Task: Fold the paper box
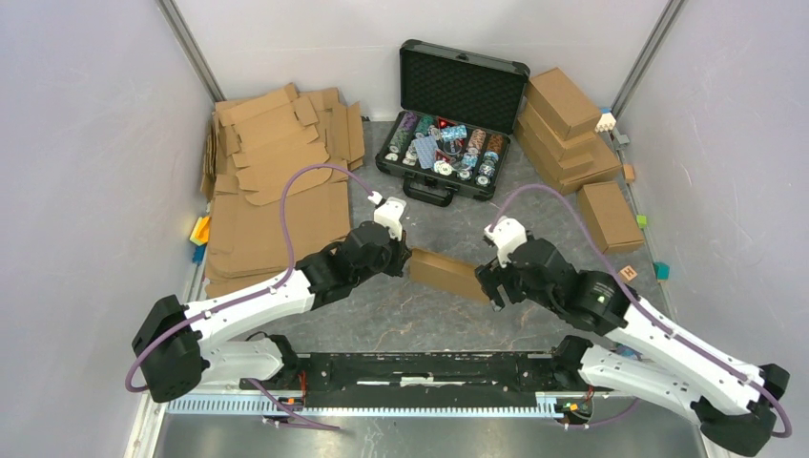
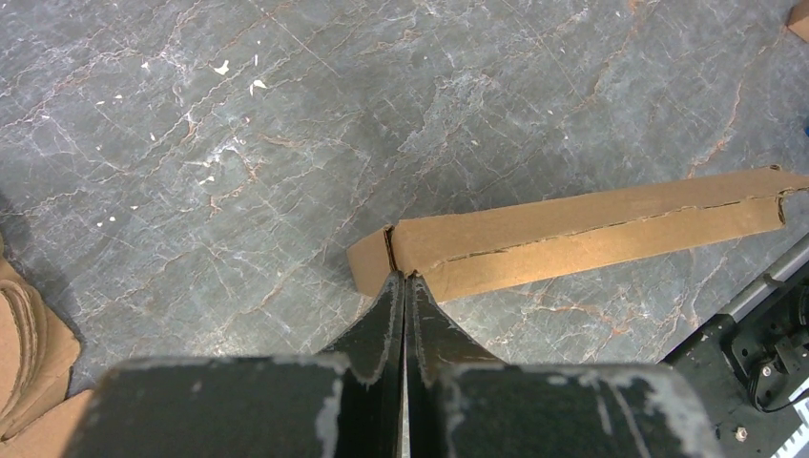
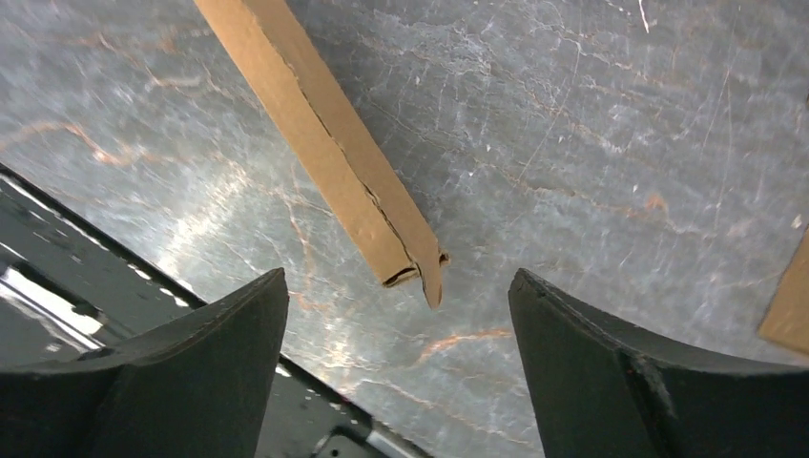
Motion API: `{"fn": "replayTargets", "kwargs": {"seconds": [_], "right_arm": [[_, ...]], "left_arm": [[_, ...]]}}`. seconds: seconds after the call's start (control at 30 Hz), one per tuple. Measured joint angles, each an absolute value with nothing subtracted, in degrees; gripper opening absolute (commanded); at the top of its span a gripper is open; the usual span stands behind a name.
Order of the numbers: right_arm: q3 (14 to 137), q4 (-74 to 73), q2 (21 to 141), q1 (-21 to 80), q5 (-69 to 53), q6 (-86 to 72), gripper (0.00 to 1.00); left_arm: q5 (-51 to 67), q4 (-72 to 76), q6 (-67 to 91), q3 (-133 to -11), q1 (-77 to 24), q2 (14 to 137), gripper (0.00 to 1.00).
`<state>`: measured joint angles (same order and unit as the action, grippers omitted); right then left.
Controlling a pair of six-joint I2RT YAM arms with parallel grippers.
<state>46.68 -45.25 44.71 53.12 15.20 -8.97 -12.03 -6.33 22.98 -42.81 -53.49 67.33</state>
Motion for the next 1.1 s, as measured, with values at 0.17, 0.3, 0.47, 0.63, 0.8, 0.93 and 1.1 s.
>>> {"fn": "replayTargets", "kwargs": {"seconds": [0.17,0.3,0.47,0.63,0.8,0.93,1.1], "right_arm": [[46.7,-45.7,38.9,53.1,17.6,-18.8,0.70],[46.7,-45.3,36.4,53.1,18.4,-24.6,0.63],[46.7,-45.5,38.4,53.1,19.4,-28.0,0.55],[45.8,-45.6,39.3,53.1,19.6,-29.3,0.46],[44.4,-45.7,39.4,53.1,19.6,-29.8,0.41],[43.9,-46.0,39.4,53.1,20.1,-30.0,0.37],[42.6,-46.0,39.6,53.1,21.6,-30.4,0.28]], "left_arm": [[-12.3,-6.3,23.3,-42.8,-53.6,67.3,0.02],[-12.6,-6.4,23.4,-42.8,-53.8,67.3,0.02],[-13.0,-6.4,23.4,-42.8,-53.9,67.3,0.02],[-13.0,-6.4,23.4,-42.8,-53.9,67.3,0.02],[-13.0,-6.4,23.4,-42.8,-53.9,67.3,0.02],[-13.0,-6.4,23.4,-42.8,-53.9,67.3,0.02],[-13.0,-6.4,23.4,-42.8,-53.9,67.3,0.02]]}}
